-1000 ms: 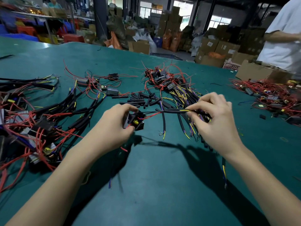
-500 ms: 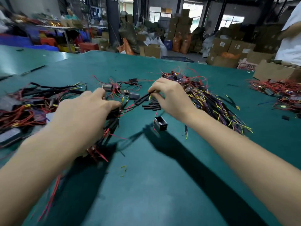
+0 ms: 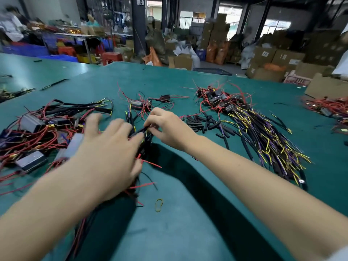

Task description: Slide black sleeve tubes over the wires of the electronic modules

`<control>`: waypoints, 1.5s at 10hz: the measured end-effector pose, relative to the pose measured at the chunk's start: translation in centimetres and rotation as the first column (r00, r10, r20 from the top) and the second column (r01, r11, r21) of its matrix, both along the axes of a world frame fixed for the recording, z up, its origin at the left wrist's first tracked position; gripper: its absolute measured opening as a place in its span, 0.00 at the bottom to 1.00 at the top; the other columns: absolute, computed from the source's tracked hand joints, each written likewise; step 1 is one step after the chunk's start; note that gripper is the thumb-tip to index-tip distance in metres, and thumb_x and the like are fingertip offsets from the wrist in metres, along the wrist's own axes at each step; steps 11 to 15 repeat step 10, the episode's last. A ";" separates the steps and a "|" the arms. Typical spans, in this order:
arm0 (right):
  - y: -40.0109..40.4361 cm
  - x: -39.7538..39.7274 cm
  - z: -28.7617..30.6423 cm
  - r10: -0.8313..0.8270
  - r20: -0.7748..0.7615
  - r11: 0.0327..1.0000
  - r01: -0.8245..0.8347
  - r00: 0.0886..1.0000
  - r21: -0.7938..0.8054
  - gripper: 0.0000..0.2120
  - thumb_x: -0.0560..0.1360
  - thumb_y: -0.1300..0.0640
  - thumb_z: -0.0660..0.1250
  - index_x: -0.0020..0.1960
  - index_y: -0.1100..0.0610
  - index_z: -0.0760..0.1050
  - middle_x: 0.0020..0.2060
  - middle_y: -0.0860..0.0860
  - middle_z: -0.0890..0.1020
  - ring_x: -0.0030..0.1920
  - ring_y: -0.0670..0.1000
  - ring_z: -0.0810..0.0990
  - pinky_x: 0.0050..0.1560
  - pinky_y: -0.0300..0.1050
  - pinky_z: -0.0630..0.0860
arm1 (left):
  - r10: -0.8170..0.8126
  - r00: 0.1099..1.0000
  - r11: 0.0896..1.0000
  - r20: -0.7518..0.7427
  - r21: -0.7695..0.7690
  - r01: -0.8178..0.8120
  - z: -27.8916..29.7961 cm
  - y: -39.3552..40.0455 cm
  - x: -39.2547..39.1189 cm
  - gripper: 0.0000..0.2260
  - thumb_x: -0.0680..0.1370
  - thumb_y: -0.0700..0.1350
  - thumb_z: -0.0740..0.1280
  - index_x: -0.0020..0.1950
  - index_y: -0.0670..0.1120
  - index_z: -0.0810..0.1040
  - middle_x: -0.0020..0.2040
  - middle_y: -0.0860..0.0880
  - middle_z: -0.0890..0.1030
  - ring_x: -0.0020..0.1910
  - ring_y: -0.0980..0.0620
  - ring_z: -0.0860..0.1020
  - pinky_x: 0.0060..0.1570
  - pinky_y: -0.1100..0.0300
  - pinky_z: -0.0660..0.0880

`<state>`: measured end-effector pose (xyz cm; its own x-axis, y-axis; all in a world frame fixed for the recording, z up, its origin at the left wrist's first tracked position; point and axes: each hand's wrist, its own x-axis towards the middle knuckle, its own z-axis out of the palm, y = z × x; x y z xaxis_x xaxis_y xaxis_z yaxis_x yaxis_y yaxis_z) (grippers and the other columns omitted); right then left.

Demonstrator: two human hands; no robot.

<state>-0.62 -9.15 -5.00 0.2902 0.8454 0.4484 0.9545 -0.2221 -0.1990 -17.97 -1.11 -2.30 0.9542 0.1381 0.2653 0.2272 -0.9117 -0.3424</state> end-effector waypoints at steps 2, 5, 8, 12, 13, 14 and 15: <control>1.5 -0.9 -1.4 0.045 0.022 0.992 -0.043 0.999 -0.115 0.10 0.75 0.67 0.61 0.53 0.65 0.79 0.51 0.61 0.77 0.50 0.61 0.78 0.52 0.52 0.71 | 0.023 0.992 0.999 -0.126 -0.020 -0.026 -3.9 -1.5 1.5 0.26 0.79 0.61 0.44 0.70 0.48 0.62 0.67 0.49 0.68 0.70 0.48 0.61 0.66 0.51 0.57; 1.1 -1.0 -3.0 -0.002 -0.072 0.990 -0.009 0.997 -0.144 0.14 0.77 0.65 0.59 0.59 0.62 0.78 0.56 0.56 0.78 0.58 0.56 0.75 0.58 0.49 0.71 | 0.023 0.988 0.994 -0.153 0.112 -0.005 -6.3 -0.8 2.0 0.25 0.82 0.53 0.45 0.74 0.39 0.55 0.73 0.41 0.62 0.75 0.43 0.55 0.71 0.51 0.54; 1.1 -1.4 -3.8 -0.046 0.021 0.953 0.051 0.999 -0.298 0.24 0.80 0.59 0.59 0.75 0.57 0.61 0.74 0.53 0.65 0.75 0.54 0.58 0.72 0.48 0.55 | 0.103 0.962 0.982 -0.255 0.182 -0.057 -6.3 1.5 1.7 0.24 0.81 0.47 0.46 0.77 0.40 0.51 0.77 0.41 0.57 0.77 0.44 0.50 0.73 0.48 0.45; -8.0 -4.2 0.9 0.185 -0.656 0.919 0.108 0.731 0.380 0.11 0.78 0.57 0.65 0.60 0.55 0.78 0.60 0.52 0.81 0.61 0.50 0.77 0.66 0.42 0.70 | -0.261 0.961 0.962 0.092 -0.054 0.267 -5.2 0.3 0.3 0.19 0.74 0.56 0.60 0.50 0.45 0.84 0.47 0.45 0.84 0.50 0.46 0.82 0.60 0.46 0.74; -8.0 -4.2 0.9 0.185 -0.656 0.919 0.108 0.731 0.380 0.11 0.78 0.57 0.65 0.60 0.55 0.78 0.60 0.52 0.81 0.61 0.50 0.77 0.66 0.42 0.70 | -0.261 0.961 0.962 0.092 -0.054 0.267 -5.2 0.3 0.3 0.19 0.74 0.56 0.60 0.50 0.45 0.84 0.47 0.45 0.84 0.50 0.46 0.82 0.60 0.46 0.74; -8.0 -4.2 0.9 0.185 -0.656 0.919 0.108 0.731 0.380 0.11 0.78 0.57 0.65 0.60 0.55 0.78 0.60 0.52 0.81 0.61 0.50 0.77 0.66 0.42 0.70 | -0.261 0.961 0.962 0.092 -0.054 0.267 -5.2 0.3 0.3 0.19 0.74 0.56 0.60 0.50 0.45 0.84 0.47 0.45 0.84 0.50 0.46 0.82 0.60 0.46 0.74; -8.0 -4.2 0.9 0.185 -0.656 0.919 0.108 0.731 0.380 0.11 0.78 0.57 0.65 0.60 0.55 0.78 0.60 0.52 0.81 0.61 0.50 0.77 0.66 0.42 0.70 | -0.261 0.961 0.962 0.092 -0.054 0.267 -5.2 0.3 0.3 0.19 0.74 0.56 0.60 0.50 0.45 0.84 0.47 0.45 0.84 0.50 0.46 0.82 0.60 0.46 0.74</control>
